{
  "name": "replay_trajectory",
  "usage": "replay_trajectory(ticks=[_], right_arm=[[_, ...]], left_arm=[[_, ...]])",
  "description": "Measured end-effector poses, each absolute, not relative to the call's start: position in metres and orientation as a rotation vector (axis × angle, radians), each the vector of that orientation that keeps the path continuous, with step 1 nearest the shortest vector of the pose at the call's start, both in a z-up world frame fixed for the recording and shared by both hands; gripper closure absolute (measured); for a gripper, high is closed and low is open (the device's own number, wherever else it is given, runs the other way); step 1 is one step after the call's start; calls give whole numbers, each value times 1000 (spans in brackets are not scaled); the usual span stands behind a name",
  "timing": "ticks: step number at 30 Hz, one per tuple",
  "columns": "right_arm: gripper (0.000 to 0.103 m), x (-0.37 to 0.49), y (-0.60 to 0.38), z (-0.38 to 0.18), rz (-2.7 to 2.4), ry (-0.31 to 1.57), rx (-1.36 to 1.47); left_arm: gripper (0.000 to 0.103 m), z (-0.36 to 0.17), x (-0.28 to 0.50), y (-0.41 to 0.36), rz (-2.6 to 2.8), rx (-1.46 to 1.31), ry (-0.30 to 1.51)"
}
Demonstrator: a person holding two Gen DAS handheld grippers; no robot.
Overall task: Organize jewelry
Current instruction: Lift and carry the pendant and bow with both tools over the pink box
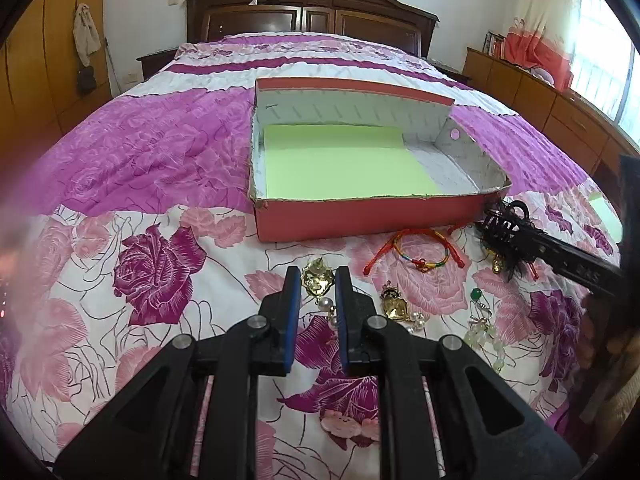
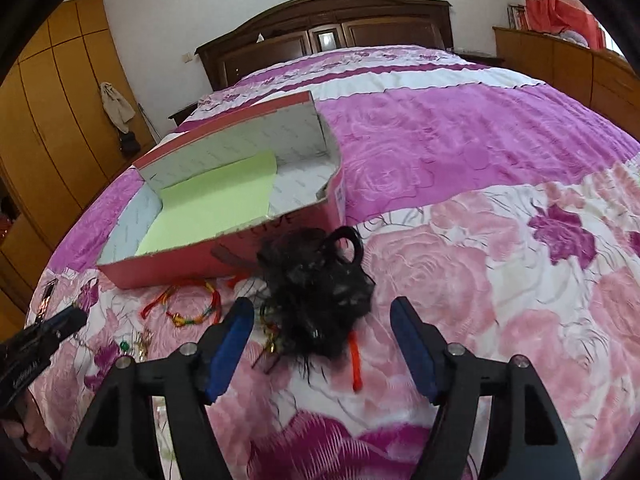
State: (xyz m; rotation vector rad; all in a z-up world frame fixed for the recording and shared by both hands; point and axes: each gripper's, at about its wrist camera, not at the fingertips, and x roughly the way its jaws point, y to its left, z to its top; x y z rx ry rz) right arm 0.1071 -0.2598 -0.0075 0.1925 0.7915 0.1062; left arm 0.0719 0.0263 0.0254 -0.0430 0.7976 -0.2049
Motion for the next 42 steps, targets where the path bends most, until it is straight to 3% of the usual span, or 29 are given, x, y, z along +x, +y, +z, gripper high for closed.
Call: replay_trajectory(ticks=[6,7,8,15,31,42], right_arm=[[30,131,-258,-17,115,814,141],[31,133,-258,-18,121,819,143],[39,134,-259,-20,133,821,154],[46,114,-260,-7,128,736,150],[46,85,-258,59,214,566,207],[46,120,-243,74,221,556,172]], left_arm=[[94,25,72,25,-210,-42,797],[94,26,72,25,-210,-42,796],[94,26,72,25,-210,-42,795],[94,30,70,26,-215,-55,782],[95,78,79,16,-263,-41,671],[95,96,120,6,-265,5,619]])
